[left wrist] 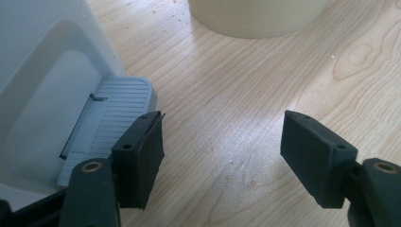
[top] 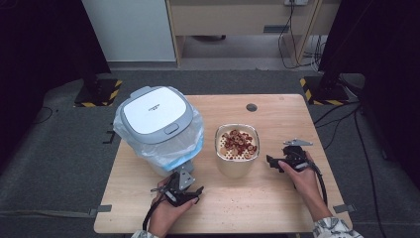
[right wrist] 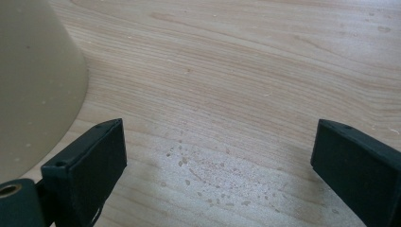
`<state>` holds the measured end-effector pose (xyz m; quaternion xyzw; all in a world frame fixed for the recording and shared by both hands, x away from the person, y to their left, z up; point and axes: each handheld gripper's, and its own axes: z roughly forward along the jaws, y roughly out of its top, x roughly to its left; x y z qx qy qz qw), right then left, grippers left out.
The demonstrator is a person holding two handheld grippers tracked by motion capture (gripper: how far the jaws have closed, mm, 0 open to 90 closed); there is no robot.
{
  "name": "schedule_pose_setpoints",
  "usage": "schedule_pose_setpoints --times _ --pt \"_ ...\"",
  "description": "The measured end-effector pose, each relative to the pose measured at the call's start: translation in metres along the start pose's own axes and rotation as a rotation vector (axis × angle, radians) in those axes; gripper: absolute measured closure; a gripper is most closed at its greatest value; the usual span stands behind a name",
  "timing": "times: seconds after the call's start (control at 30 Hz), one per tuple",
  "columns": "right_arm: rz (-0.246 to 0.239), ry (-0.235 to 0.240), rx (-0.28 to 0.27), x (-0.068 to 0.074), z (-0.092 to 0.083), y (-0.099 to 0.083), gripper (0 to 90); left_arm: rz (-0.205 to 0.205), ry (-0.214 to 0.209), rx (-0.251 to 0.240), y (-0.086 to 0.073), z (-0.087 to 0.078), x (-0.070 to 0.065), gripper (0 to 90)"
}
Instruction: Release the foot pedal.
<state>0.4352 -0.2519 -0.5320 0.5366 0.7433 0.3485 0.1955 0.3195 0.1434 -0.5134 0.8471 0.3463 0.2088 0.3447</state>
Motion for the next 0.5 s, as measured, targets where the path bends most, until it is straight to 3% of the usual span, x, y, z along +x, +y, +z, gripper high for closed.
schedule_pose_setpoints --times 0.13,0.27,0.37,0.5 --pt "0.011 -0.016 0.017 0.001 0.005 -0.002 4.6 0.001 0.0 0.0 0.0 0.0 0.0 29.4" --pt "-0.048 -0.072 0.028 0.01 0.009 -0.003 2.6 0.001 0.001 0.0 0.0 0.0 0.0 29.4" --pt "-0.079 -0.042 0.039 0.015 0.01 -0.004 0.9 0.001 0.001 0.0 0.0 0.0 0.0 29.4" --pt "-0.075 -0.041 0.04 0.016 0.009 -0.004 0.8 0.001 0.0 0.0 0.0 0.0 0.0 29.4"
